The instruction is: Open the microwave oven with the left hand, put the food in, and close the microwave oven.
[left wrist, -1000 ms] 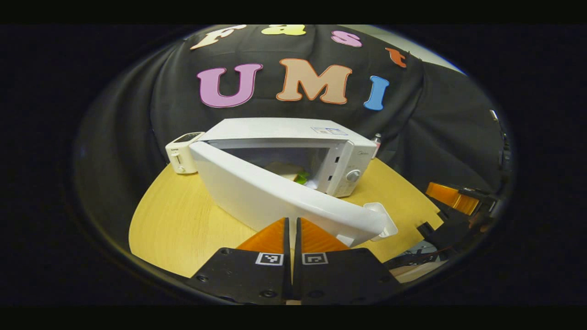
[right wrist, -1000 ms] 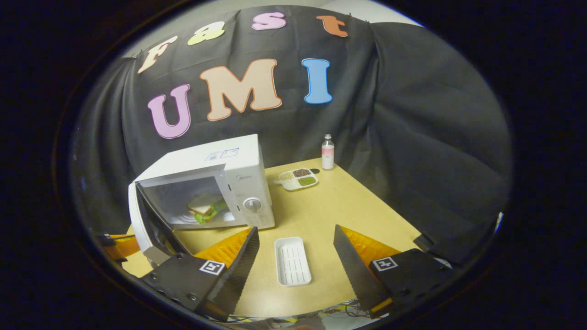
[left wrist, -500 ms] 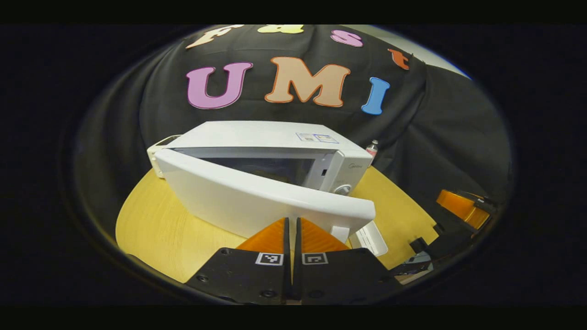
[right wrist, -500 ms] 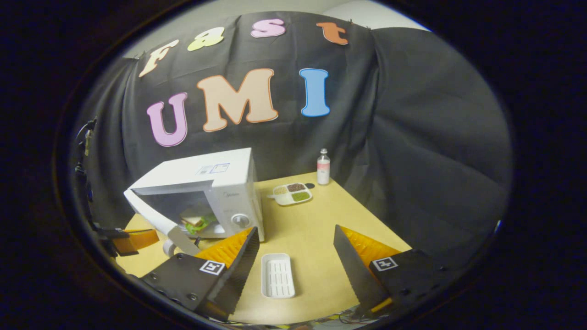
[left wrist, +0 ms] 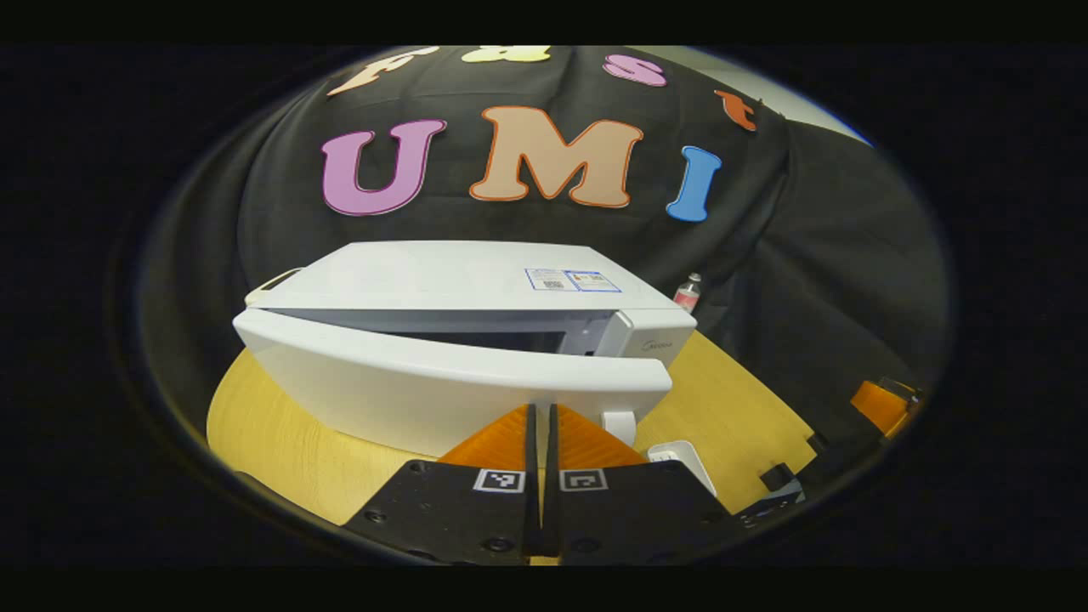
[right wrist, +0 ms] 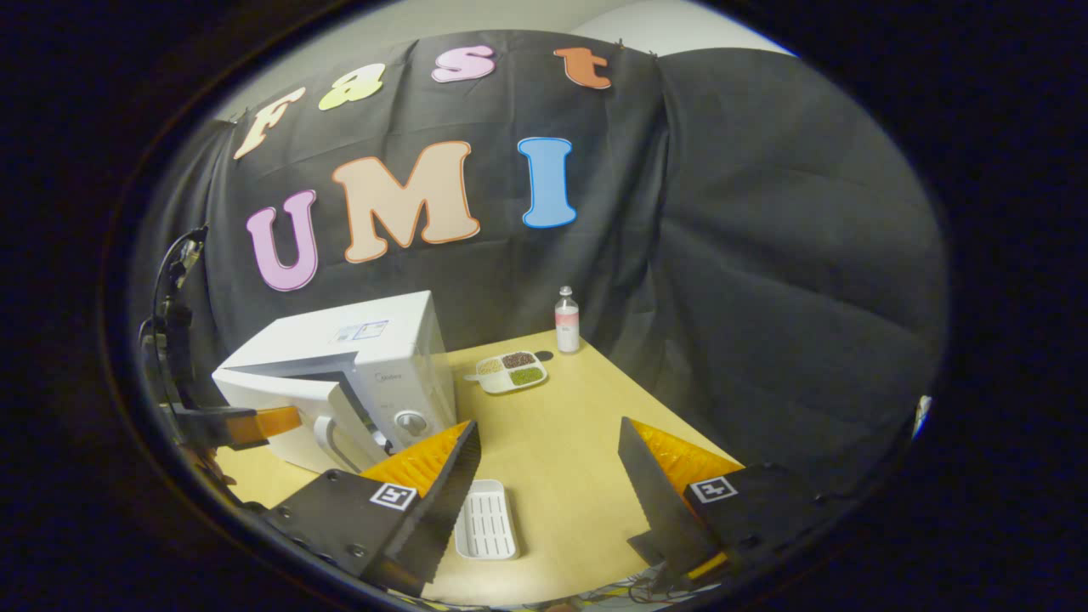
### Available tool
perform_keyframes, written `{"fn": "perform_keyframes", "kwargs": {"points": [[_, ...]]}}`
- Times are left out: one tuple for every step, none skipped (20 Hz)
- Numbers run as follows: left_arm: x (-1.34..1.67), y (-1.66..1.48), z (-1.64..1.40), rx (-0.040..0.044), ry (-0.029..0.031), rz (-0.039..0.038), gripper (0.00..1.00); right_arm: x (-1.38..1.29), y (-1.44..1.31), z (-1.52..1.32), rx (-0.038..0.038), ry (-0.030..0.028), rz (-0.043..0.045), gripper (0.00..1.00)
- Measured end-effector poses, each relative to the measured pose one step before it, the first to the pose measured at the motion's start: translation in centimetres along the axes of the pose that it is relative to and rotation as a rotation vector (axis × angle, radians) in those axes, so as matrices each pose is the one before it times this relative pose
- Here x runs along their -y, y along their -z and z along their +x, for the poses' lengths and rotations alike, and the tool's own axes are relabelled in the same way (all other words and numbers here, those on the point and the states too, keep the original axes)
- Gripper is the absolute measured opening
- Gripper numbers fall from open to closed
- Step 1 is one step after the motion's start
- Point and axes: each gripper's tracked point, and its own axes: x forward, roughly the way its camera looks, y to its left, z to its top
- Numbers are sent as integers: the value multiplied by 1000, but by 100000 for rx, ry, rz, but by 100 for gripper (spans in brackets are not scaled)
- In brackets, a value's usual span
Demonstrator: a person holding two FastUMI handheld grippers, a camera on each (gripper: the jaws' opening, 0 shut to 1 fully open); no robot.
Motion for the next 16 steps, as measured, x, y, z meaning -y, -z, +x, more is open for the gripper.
{"fn": "perform_keyframes", "kwargs": {"points": [[-189, -309, 498, 1169, -780, 892, 1, -76, -121, 26, 419, -434, -139, 100], [-315, -225, -171, 747, -513, 824, 2, -45, -48, 199, 74, -314, -351, 100], [-57, -229, 353, 665, -554, 548, 2, -18, 43, 126, -163, -335, -256, 100], [-103, -264, 393, 420, -498, 358, 1, -54, 57, 25, -188, -354, -140, 100], [-29, -93, 412, 228, -652, 375, 0, -56, -48, 161, -195, -376, -135, 100], [-124, -98, 387, 165, -791, 382, 1, -104, 81, 159, -181, -390, 28, 100], [-45, -72, 389, 167, -892, 551, 1, 28, -62, 162, -329, 20, -127, 100], [-154, -251, 221, 585, -1090, 161, 3, 83, 149, 177, -314, 92, -32, 100], [-22, -284, 288, 858, -808, -588, 0, 15, -32, 148, -189, 9, 194, 92], [-23, -229, 294, 809, -593, -965, 1, 55, -5, 168, -152, 111, 46, 100], [155, 199, 37, -501, 91, -1618, 2, 12, 6, 80, -145, 78, -28, 100], [123, 139, 36, 170, 412, -1522, 1, 91, 29, 211, -149, 189, -148, 100], [60, -62, 12, 289, 81, -1214, 1, 39, -93, 43, 108, 213, -68, 100], [-64, -202, 49, 929, -172, -1089, 1, -34, -195, 168, 382, 47, 160, 100], [-56, -203, 167, 911, -35, -521, 1, -53, -149, 95, 513, -25, 65, 100], [-133, -87, 42, -135, -695, 210, 0, -105, -8, 221, 93, -242, -41, 92]]}}
